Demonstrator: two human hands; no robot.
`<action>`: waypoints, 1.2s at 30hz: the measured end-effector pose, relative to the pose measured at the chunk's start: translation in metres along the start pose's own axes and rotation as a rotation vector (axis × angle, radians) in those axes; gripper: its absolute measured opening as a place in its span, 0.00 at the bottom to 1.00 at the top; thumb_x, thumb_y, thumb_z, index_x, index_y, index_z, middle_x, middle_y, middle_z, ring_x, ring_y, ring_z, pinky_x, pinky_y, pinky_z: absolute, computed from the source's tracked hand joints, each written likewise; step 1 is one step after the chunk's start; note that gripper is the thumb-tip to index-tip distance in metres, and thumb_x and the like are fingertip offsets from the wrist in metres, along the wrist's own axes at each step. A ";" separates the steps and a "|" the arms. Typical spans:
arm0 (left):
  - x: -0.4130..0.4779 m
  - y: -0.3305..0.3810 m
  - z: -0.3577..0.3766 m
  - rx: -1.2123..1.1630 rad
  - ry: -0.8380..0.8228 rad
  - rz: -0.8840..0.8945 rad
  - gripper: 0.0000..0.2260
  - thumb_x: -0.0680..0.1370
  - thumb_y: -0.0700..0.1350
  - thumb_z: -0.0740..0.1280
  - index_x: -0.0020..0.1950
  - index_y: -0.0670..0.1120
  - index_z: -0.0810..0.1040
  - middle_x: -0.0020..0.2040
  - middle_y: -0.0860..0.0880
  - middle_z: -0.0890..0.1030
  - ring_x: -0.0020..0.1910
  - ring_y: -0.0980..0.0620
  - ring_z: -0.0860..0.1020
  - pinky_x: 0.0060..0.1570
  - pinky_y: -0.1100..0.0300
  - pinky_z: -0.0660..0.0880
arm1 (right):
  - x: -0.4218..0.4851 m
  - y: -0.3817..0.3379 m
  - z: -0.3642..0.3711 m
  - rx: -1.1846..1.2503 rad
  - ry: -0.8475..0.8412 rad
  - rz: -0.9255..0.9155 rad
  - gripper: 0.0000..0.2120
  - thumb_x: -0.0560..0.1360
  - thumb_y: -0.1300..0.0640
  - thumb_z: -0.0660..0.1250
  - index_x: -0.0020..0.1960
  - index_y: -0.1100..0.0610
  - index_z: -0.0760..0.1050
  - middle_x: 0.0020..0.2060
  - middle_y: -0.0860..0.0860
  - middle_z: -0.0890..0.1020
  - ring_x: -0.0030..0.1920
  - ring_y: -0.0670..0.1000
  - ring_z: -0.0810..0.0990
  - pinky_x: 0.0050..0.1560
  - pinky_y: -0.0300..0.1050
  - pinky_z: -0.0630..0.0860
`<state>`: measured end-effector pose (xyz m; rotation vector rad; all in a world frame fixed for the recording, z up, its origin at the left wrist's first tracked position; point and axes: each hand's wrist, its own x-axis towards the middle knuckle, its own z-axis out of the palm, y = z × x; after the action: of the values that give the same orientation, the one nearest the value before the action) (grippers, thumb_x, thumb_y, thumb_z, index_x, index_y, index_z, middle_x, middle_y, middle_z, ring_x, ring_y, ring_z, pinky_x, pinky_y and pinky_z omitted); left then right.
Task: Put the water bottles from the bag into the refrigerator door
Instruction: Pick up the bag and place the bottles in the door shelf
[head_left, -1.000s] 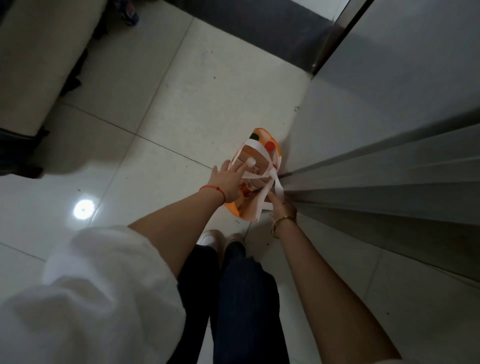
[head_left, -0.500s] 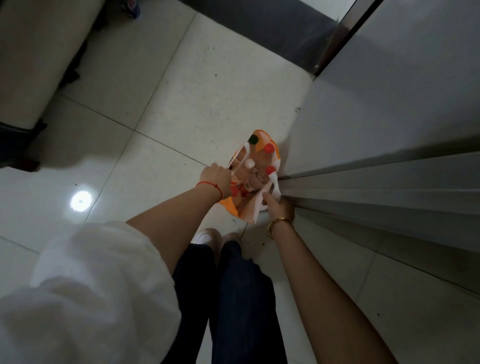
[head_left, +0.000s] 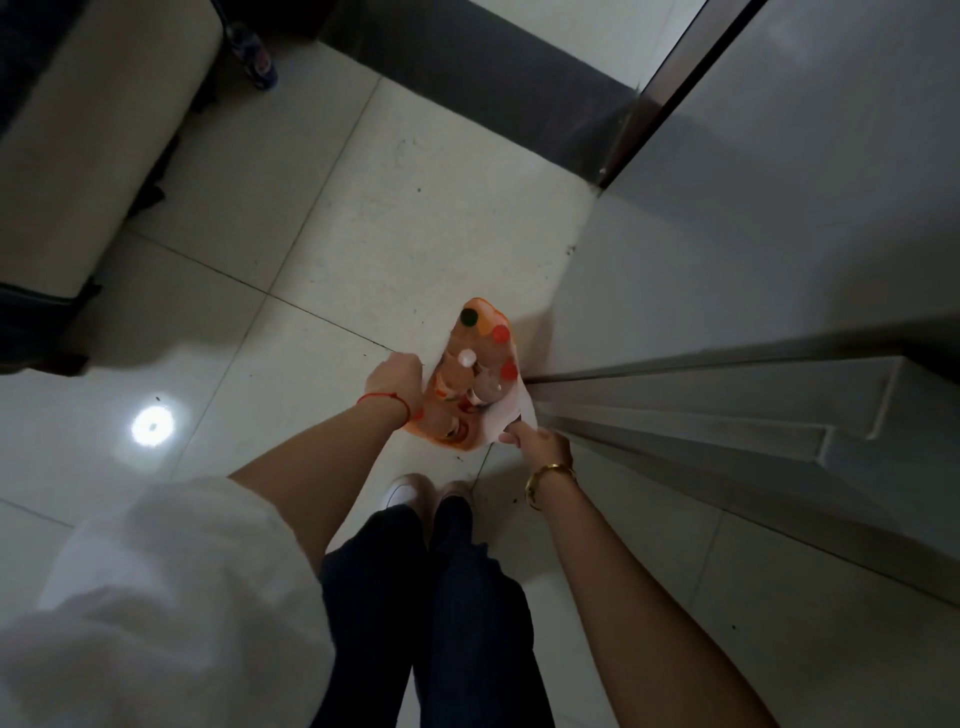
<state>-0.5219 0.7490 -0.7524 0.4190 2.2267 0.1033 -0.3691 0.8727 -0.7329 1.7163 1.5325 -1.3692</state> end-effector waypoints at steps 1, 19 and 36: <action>-0.002 -0.004 -0.004 -0.057 -0.011 -0.021 0.08 0.73 0.35 0.64 0.49 0.36 0.80 0.54 0.36 0.81 0.52 0.38 0.80 0.47 0.51 0.75 | -0.004 -0.002 0.000 0.014 0.004 -0.005 0.08 0.71 0.56 0.66 0.34 0.54 0.79 0.36 0.49 0.76 0.43 0.54 0.73 0.44 0.43 0.69; -0.176 -0.019 -0.060 -1.048 -0.113 -0.330 0.03 0.59 0.40 0.59 0.27 0.41 0.70 0.36 0.39 0.77 0.43 0.38 0.77 0.51 0.47 0.74 | -0.167 0.003 -0.032 0.095 0.125 -0.070 0.11 0.71 0.59 0.65 0.30 0.58 0.79 0.31 0.52 0.79 0.37 0.53 0.75 0.32 0.40 0.67; -0.405 0.066 -0.197 -0.795 0.016 0.092 0.13 0.78 0.43 0.59 0.36 0.43 0.76 0.30 0.47 0.72 0.35 0.46 0.71 0.44 0.47 0.75 | -0.377 0.019 -0.128 0.401 0.281 -0.277 0.18 0.62 0.47 0.65 0.30 0.63 0.75 0.26 0.56 0.73 0.32 0.54 0.74 0.37 0.47 0.71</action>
<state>-0.4182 0.6902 -0.3133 0.0744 1.9802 0.9974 -0.2610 0.7992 -0.3569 2.0667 1.7958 -1.7276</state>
